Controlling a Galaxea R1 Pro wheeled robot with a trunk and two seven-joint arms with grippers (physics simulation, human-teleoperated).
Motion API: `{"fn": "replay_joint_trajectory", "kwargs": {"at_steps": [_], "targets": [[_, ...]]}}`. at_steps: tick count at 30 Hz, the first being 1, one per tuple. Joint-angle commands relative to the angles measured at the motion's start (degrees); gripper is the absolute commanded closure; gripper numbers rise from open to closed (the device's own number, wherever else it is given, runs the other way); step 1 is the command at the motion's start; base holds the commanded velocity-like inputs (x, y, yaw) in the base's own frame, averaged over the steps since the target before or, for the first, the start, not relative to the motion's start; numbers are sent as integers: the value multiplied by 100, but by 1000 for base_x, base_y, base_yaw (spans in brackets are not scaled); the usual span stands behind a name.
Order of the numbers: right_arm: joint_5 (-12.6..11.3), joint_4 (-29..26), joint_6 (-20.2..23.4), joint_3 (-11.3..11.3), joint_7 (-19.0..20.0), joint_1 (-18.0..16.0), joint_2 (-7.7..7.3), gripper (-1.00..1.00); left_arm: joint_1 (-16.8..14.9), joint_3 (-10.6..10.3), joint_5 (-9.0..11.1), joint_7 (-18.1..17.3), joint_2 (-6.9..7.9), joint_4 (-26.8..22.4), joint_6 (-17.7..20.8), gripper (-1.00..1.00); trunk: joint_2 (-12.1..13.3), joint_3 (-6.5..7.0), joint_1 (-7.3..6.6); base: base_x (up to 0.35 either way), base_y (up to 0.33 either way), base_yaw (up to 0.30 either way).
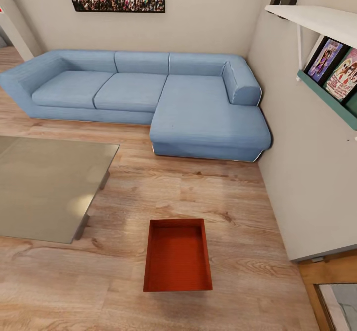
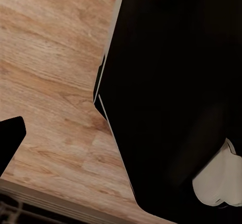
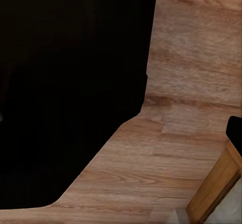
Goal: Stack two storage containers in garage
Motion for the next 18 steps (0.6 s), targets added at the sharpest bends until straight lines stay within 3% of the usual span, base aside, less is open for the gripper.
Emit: {"fn": "replay_joint_trajectory", "kwargs": {"at_steps": [1, 18], "targets": [[50, 18, -52, -49, -22, -6, 3, -100, -1, -48, 42, 15, 0, 1, -13, -100, -3, -4, 0, 0, 0, 0], [24, 18, -32, -62, -45, -6, -2, -100, -1, -12, 59, 16, -14, -3, -15, -100, -3, -4, 0, 0, 0, 0]]}}
